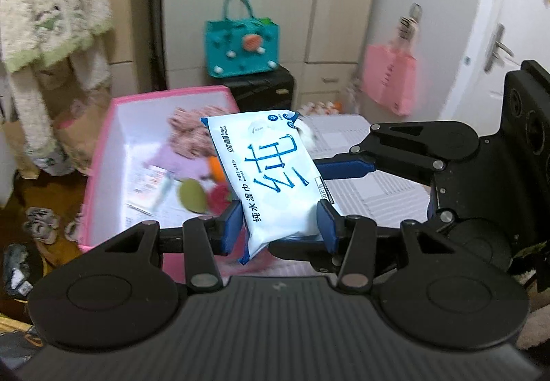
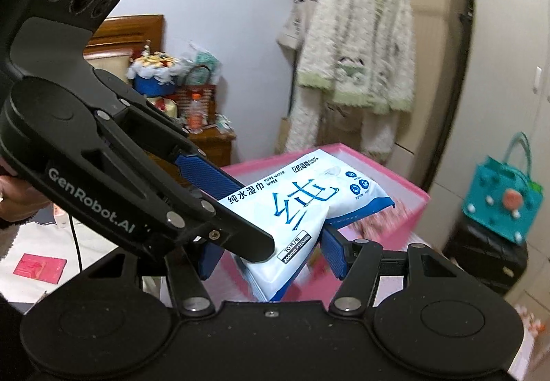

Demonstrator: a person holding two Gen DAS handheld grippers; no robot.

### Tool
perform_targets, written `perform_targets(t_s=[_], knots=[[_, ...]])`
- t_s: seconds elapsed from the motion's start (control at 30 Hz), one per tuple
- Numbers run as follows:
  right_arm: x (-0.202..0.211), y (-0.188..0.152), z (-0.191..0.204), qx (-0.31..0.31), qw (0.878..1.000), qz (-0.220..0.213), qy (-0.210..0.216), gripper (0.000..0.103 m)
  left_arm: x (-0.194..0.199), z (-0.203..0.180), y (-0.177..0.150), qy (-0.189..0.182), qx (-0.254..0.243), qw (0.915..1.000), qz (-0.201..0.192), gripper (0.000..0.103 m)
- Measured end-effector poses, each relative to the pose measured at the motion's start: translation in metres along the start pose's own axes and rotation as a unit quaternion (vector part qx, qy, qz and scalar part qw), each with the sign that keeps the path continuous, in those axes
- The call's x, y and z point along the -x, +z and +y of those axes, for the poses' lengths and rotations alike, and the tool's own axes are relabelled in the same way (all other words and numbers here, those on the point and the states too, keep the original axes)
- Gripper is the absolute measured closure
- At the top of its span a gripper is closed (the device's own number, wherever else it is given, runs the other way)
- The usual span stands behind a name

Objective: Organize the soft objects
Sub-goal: 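Carry the wipes pack with the left gripper over the pink box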

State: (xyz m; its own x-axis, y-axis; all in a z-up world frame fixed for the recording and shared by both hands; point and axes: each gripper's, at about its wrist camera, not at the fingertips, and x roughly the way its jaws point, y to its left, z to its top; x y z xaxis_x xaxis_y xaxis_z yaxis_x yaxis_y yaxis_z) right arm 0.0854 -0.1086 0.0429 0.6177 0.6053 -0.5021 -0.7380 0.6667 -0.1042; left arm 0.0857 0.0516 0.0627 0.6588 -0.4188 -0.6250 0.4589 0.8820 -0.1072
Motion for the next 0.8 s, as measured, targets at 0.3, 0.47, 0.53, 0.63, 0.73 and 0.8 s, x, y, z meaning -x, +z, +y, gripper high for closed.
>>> perform_targets(t_s=[0.3, 0.47, 0.53, 0.63, 0.73, 0.8], knots=[[-0.067, 0.034, -0.029, 0.011, 0.999, 0.022, 0.042, 0.037, -0.029, 0.065, 0.030, 0.027, 0.047, 0.9985, 0.005, 0.058], [-0.111, 0.040, -0.049, 0.002, 0.996, 0.054, 0.064, 0.037, -0.064, 0.103, 0.043, 0.027, 0.083, 0.9956, 0.034, 0.058], [-0.129, 0.041, -0.059, -0.008, 0.995, 0.069, 0.074, 0.037, -0.080, 0.118, 0.048, 0.026, 0.097, 0.9936, 0.051, 0.058], [-0.152, 0.041, -0.069, -0.021, 0.992, 0.089, 0.085, 0.037, -0.100, 0.136, 0.052, 0.024, 0.113, 0.9906, 0.073, 0.058], [-0.172, 0.042, -0.077, -0.028, 0.990, 0.104, 0.090, 0.037, -0.118, 0.151, 0.057, 0.023, 0.126, 0.9875, 0.092, 0.058], [-0.184, 0.042, -0.081, -0.036, 0.988, 0.115, 0.096, 0.037, -0.127, 0.157, 0.059, 0.025, 0.132, 0.9856, 0.102, 0.059]])
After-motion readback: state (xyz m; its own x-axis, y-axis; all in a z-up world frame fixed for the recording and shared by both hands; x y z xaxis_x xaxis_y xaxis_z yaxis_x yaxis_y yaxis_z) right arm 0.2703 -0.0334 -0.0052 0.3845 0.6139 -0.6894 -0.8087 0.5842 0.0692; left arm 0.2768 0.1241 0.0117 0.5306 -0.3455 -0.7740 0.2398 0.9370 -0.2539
